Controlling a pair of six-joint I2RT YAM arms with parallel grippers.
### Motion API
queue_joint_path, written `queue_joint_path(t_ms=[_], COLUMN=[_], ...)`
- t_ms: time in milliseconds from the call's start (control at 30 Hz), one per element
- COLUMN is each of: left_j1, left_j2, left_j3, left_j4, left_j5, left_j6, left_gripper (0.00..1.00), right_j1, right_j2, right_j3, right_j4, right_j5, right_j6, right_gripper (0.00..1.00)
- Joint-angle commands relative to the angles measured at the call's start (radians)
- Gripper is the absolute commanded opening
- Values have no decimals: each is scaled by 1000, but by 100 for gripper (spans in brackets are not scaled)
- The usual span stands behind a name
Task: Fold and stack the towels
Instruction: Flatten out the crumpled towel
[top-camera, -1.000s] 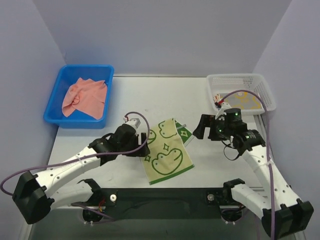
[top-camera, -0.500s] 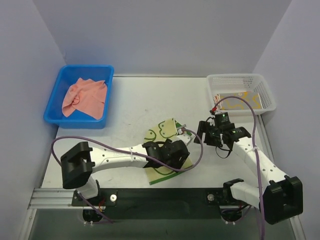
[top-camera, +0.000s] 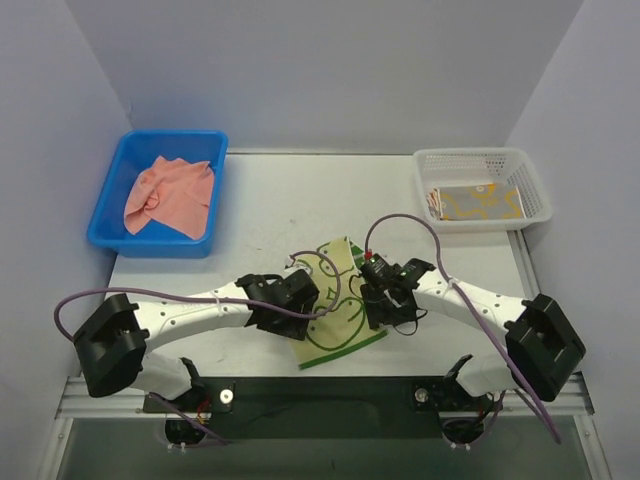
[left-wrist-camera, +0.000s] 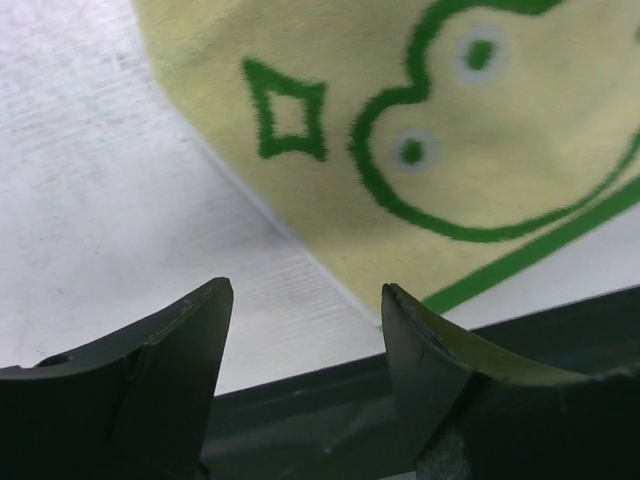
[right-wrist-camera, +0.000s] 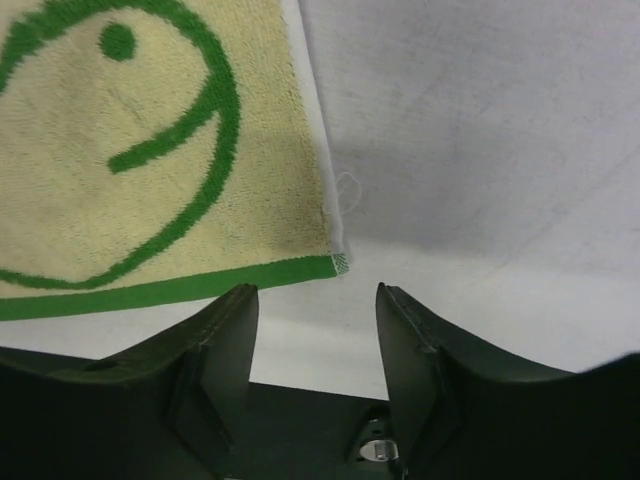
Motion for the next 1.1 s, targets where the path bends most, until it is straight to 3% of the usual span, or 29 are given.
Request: queue_joint_path(t_ms=[0,233,433,567,633,733,900,1067], left_j1=[57,149,293,369,392,387,341,260], left_j2=[16,232,369,470,483,446,262,187], left_j3=[-21,79,191,316,382,383,222,59], left_j4=[-19,68,113,124,121,111,136,194], left_j5=[53,47,46,26,27,44,90,79], left_j6=[-11,77,169,222,238,224,121,25], left_gripper=[70,49,43,41,42,51,70,70], right_j1=[30,27,-21,-129,-153,-156,-154,-148], right_j2=[47,185,276,300,296,244,101,43], right_j3=[29,79,110,110,121,136,72,17], right_j4=[-97,-77,-19,74,89,89,112,148], right_j5=[108,142,121,50,44,56,91,139], right_j6=[78,53,32,24,18,25,99,144], right_gripper=[48,27,20,17,15,17,30,36])
